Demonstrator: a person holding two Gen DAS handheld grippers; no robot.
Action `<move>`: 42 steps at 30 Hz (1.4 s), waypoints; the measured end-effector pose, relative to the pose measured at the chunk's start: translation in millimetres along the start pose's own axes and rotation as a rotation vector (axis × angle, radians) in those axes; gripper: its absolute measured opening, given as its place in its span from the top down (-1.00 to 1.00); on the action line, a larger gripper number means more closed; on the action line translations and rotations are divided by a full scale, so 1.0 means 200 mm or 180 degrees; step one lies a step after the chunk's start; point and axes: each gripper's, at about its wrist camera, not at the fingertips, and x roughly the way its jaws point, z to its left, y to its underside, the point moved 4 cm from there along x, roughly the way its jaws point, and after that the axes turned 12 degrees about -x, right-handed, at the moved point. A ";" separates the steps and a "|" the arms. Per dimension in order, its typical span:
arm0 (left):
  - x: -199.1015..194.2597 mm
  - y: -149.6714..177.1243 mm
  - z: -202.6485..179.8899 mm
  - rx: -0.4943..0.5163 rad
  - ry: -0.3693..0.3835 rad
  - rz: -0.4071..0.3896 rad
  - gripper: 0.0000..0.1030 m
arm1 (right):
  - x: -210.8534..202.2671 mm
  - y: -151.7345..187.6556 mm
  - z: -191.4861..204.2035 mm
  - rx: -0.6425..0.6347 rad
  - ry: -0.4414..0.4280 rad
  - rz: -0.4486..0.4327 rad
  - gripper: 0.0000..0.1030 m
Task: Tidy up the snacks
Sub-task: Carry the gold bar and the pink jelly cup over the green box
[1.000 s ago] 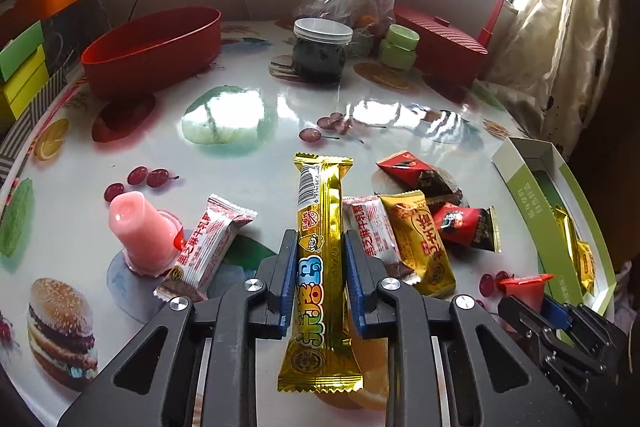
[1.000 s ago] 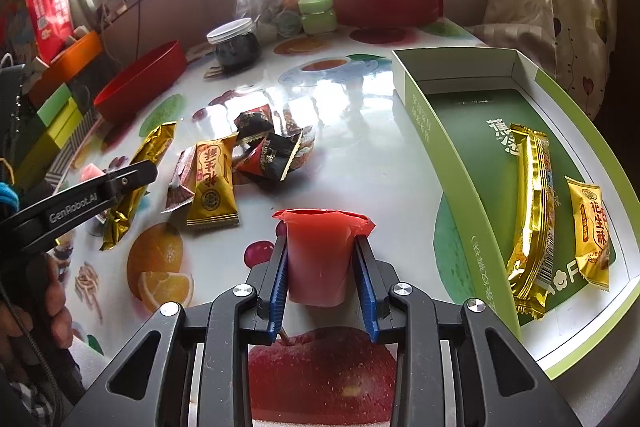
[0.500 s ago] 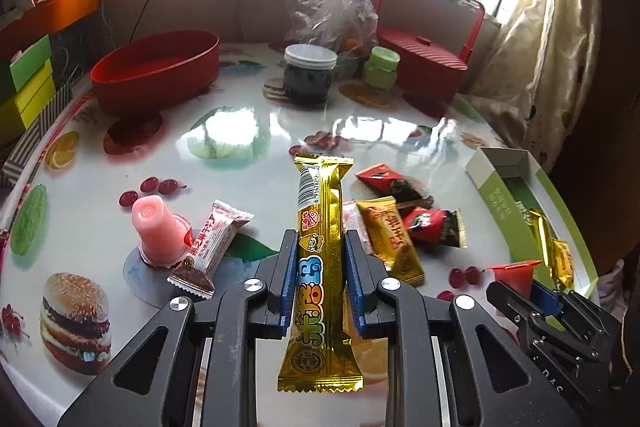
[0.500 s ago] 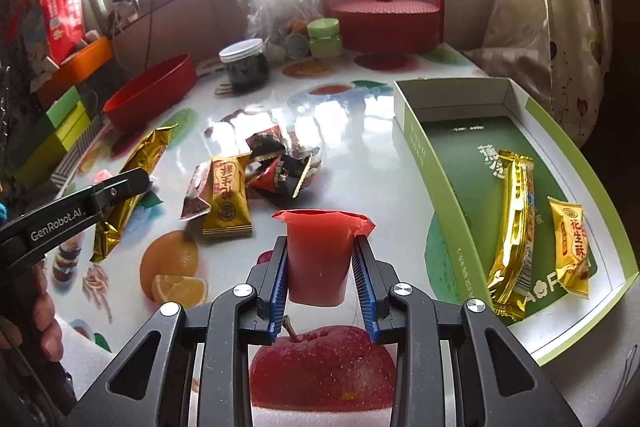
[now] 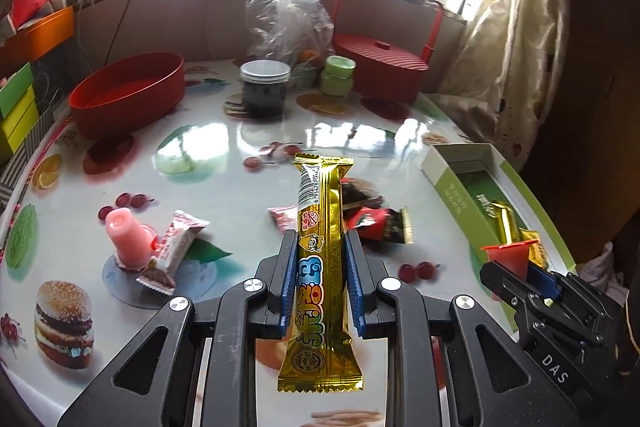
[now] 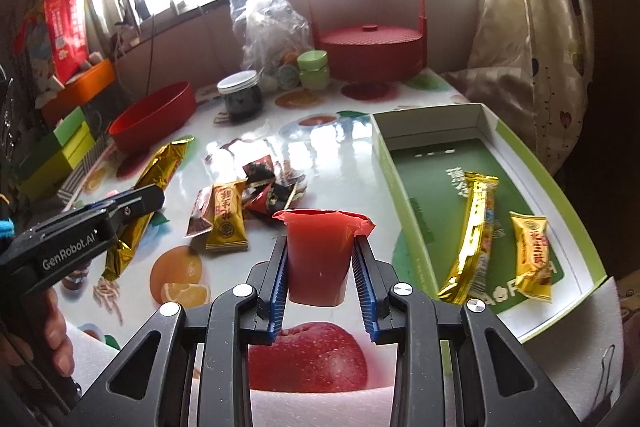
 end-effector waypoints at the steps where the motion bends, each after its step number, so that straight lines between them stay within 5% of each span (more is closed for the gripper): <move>1: 0.00 0.00 -0.02 0.0016 0.0011 0.0002 0.54 | -0.01 0.00 -0.01 0.0020 0.0012 -0.0010 0.43; 42: 0.26 0.05 -0.75 0.0359 0.0746 0.0517 0.54 | -0.14 0.13 -0.59 0.0587 0.0634 -0.0044 0.43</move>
